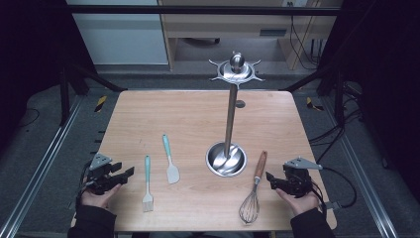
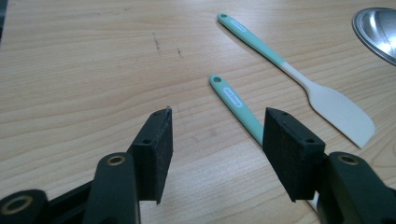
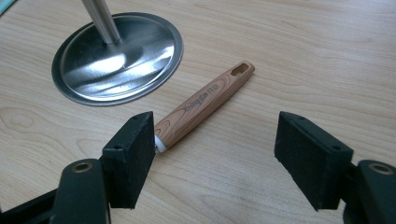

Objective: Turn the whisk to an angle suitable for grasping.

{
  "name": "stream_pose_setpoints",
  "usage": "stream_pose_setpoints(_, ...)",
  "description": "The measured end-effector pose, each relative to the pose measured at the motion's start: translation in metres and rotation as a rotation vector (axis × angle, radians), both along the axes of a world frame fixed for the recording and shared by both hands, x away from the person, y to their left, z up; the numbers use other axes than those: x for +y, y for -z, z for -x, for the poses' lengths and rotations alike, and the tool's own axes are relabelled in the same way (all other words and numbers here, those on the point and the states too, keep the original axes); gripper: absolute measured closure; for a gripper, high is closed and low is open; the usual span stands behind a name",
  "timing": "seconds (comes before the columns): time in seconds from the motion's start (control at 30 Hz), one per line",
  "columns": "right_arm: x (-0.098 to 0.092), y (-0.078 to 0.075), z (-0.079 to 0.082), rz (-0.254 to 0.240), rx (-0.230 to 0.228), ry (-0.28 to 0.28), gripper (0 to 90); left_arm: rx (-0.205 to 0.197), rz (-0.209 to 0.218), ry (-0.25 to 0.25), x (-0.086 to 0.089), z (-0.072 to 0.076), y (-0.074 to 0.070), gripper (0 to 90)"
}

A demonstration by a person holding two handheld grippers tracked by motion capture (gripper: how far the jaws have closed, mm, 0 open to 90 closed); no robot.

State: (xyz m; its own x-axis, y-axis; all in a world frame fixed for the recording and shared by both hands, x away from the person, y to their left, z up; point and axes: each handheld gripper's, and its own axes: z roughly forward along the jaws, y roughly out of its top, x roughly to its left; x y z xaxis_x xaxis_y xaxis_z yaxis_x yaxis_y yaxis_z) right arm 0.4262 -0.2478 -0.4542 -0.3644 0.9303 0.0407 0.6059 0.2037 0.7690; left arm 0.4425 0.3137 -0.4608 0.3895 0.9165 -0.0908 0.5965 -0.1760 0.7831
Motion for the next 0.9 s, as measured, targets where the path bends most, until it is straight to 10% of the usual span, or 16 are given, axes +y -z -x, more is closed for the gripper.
stream_pose_setpoints(0.9, 0.033, 0.008, -0.022, 0.055, 0.09, -0.001, 40.9, 0.05, -0.019, 0.029, -0.004, -0.004, 0.0, 35.6)
